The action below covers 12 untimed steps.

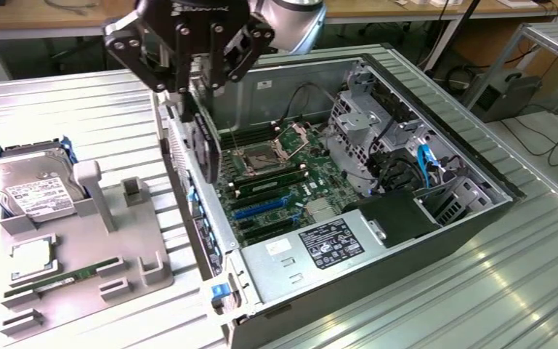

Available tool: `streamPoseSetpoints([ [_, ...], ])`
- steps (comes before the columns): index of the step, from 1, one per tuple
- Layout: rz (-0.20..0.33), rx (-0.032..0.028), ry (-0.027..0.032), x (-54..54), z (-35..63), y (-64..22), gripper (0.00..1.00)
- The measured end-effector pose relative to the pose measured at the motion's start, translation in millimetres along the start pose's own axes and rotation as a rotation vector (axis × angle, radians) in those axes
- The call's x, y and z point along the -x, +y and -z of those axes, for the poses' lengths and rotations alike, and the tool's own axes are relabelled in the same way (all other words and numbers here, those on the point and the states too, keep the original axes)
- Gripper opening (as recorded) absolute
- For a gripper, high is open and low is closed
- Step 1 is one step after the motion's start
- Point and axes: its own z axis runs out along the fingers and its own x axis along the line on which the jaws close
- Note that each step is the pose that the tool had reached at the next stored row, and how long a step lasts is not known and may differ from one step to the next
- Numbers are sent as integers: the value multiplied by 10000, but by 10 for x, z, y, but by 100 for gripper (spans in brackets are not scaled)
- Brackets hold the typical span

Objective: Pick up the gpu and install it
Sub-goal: 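Pick up the gpu and move the gpu toward the slot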

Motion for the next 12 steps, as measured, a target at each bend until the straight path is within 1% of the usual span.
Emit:
streamPoseSetpoints([
  [5, 4, 1, 17, 234, -5, -6, 26],
  [8, 4, 1, 28, 391, -36, -3, 26],
  [12, 2, -11, 30, 567, -90, 19, 26],
])
